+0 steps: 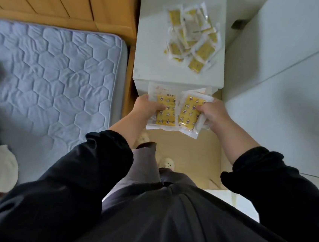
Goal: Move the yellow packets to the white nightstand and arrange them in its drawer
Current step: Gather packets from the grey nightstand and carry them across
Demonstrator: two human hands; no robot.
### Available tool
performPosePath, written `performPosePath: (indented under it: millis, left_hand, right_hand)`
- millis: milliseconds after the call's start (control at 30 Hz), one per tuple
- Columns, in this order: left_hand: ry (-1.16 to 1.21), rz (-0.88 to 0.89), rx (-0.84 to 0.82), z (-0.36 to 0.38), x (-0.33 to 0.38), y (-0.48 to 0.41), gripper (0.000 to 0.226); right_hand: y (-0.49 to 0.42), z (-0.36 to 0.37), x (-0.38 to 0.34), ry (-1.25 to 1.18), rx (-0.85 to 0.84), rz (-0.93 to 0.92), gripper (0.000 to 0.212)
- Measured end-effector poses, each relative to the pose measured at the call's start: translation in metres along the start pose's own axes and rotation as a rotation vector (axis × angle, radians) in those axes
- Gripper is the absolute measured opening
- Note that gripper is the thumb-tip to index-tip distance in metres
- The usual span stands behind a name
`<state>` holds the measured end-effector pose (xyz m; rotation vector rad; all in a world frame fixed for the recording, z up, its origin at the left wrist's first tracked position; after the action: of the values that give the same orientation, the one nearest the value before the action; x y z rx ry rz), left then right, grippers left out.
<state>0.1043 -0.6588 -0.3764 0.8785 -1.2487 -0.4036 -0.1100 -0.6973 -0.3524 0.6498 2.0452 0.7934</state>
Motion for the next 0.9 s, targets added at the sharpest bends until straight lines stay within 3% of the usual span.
performPosePath:
  millis: [300, 433, 533, 667, 733, 800, 900]
  left_hand:
    - [-0.064, -0.083, -0.003, -0.004, 0.115, -0.155, 0.034]
    - [-0.101, -0.104, 0.02, -0.005, 0.15, -0.222, 0.068]
    - [-0.092, -0.115, 0.042, 0.006, 0.167, -0.262, 0.062]
    - [-0.098, -0.088, 0.053, 0.028, 0.185, -0.307, 0.065]
    - [-0.101, -0.027, 0.06, 0.038, 0.192, -0.326, 0.067]
    - [-0.24, 0.09, 0.056, 0.048, 0.195, -0.34, 0.076]
    - [-0.665, 0.306, 0.059, 0.062, 0.184, -0.355, 0.093]
  right_hand:
    - [-0.135, 0.015, -0.122, 0.001, 0.038, 0.066, 0.034]
    - [-0.193, 0.012, -0.15, 0.014, 0.083, 0.145, 0.037]
    - [-0.235, 0.002, -0.162, 0.053, 0.127, 0.178, 0.049]
    - [-0.288, -0.009, -0.185, 0.12, 0.16, 0.182, 0.043]
    - [-0.316, -0.011, -0.199, 0.129, 0.163, 0.134, 0.05]
    - [-0.331, -0.013, -0.21, 0.239, 0.24, 0.025, 0.056]
    - [-0.352, -0.004, -0.211, 0.638, 0.399, -0.177, 0.058]
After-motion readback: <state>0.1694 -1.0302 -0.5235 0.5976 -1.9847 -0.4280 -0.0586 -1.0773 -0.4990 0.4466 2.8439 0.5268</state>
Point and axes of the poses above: each hand's wrist, its own y-axis away from the middle knuckle, its own z-axis out of the palm, x = y × z, the point moved 8 cm from there along -y, towards the middle knuckle, and after that the axes turned 14 degrees about y, right-handed, at the moved point
